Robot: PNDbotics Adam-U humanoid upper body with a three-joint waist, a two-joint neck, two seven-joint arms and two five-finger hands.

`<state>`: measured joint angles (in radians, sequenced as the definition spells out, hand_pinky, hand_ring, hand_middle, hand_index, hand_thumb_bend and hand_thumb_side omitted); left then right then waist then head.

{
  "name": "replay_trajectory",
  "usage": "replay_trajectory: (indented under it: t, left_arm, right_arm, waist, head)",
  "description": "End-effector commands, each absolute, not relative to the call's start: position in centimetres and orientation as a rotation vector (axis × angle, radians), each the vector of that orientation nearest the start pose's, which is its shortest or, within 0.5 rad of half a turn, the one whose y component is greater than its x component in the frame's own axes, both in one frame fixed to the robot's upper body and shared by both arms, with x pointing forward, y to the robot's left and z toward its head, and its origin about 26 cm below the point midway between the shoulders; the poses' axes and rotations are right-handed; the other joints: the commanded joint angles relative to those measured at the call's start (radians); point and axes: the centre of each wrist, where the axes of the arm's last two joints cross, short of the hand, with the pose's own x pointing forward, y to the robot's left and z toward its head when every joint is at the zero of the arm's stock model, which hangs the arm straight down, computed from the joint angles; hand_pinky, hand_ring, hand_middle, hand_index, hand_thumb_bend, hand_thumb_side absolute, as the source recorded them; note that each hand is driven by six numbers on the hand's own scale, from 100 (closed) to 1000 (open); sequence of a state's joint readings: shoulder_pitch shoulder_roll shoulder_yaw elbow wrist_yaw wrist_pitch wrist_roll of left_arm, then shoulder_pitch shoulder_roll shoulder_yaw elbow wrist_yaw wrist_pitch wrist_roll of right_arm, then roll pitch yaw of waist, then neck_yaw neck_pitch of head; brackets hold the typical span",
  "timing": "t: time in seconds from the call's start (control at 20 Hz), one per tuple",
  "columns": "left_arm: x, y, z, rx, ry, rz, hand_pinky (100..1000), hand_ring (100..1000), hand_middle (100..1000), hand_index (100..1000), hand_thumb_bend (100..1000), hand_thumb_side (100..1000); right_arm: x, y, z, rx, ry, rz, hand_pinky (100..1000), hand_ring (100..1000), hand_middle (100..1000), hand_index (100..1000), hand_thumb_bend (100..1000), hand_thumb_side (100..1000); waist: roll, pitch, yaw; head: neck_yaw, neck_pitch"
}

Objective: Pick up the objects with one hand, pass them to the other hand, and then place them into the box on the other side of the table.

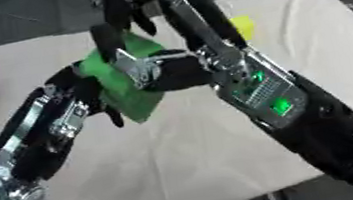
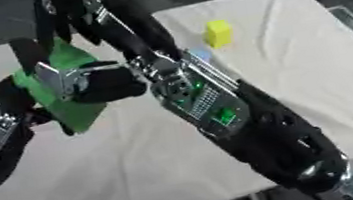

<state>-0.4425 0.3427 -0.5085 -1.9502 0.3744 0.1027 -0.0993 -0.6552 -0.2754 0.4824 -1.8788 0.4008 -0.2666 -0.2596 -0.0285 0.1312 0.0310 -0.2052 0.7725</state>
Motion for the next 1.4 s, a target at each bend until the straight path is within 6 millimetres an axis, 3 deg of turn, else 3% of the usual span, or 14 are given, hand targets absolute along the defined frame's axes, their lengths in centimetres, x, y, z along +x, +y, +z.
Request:
replay_trajectory:
  t: [0.05, 0.2, 0.3, 0.4, 0.45, 0.55, 0.65, 1.05, 1.25, 1.4]
  left_arm:
    - [28.4, 12.7, 18.7, -0.694, -1.962, -0.727, 341, 909, 613, 341, 100, 575]
    - [28.5, 12.7, 18.3, -0.684, -1.940, -0.699, 342, 915, 614, 340, 100, 578]
    - [28.8, 12.7, 17.8, -0.674, -1.922, -0.676, 342, 922, 615, 341, 100, 580]
    - [29.2, 12.8, 17.1, -0.654, -1.902, -0.654, 344, 934, 619, 339, 100, 583]
    - [29.4, 12.9, 16.6, -0.641, -1.892, -0.641, 344, 935, 619, 339, 100, 584]
    - [30.0, 13.2, 15.7, -0.605, -1.877, -0.615, 344, 942, 622, 335, 100, 586]
    - [30.4, 13.6, 14.6, -0.555, -1.865, -0.593, 344, 948, 623, 332, 100, 589]
    - [32.1, 15.6, 11.7, -0.366, -1.855, -0.461, 340, 952, 619, 326, 100, 593]
    - [32.7, 17.0, 11.4, -0.291, -1.874, -0.363, 336, 946, 613, 324, 100, 592]
    - [33.0, 19.2, 12.0, -0.192, -1.915, -0.291, 332, 930, 611, 320, 100, 585]
  right_arm:
    - [31.0, -10.6, 22.7, 0.109, 3.233, -0.933, 100, 360, 425, 422, 100, 470]
    - [31.0, -10.7, 22.7, 0.096, 3.225, -0.963, 116, 381, 463, 463, 100, 470]
    - [30.9, -10.9, 22.9, 0.113, 3.202, -0.987, 177, 430, 510, 517, 100, 464]
    - [30.8, -11.3, 23.3, 0.155, 3.168, -1.007, 367, 549, 615, 625, 100, 403]
    - [30.7, -11.5, 23.5, 0.183, 3.154, -1.018, 378, 557, 622, 632, 100, 405]
    - [30.7, -12.0, 23.7, 0.239, 3.139, -1.042, 508, 650, 725, 710, 100, 391]
    - [30.7, -12.6, 24.0, 0.297, 3.125, -1.057, 554, 685, 759, 742, 100, 384]
    - [30.4, -15.1, 25.3, 0.497, 3.146, -0.904, 595, 702, 781, 769, 100, 176]
    - [30.5, -16.3, 25.3, 0.597, 3.173, -0.808, 596, 701, 780, 767, 100, 201]
    - [30.6, -17.1, 25.0, 0.675, 3.189, -0.759, 596, 701, 778, 765, 100, 249]
  waist:
    - [0.003, -0.012, -0.003]
    - [0.004, -0.011, -0.005]
    - [0.004, -0.010, -0.006]
    - [0.004, -0.009, -0.008]
    - [0.005, -0.009, -0.009]
    - [0.005, -0.008, -0.011]
    - [0.006, -0.007, -0.012]
    - [0.006, -0.008, -0.011]
    - [0.005, -0.009, -0.010]
    - [0.005, -0.011, -0.008]
  head:
    - [-0.001, -0.003]
    - [0.001, -0.003]
    - [0.002, -0.003]
    - [0.004, -0.003]
    - [0.006, -0.003]
    - [0.007, -0.003]
    - [0.007, -0.003]
    - [0.009, -0.003]
    - [0.011, -0.003]
    - [0.013, -0.003]
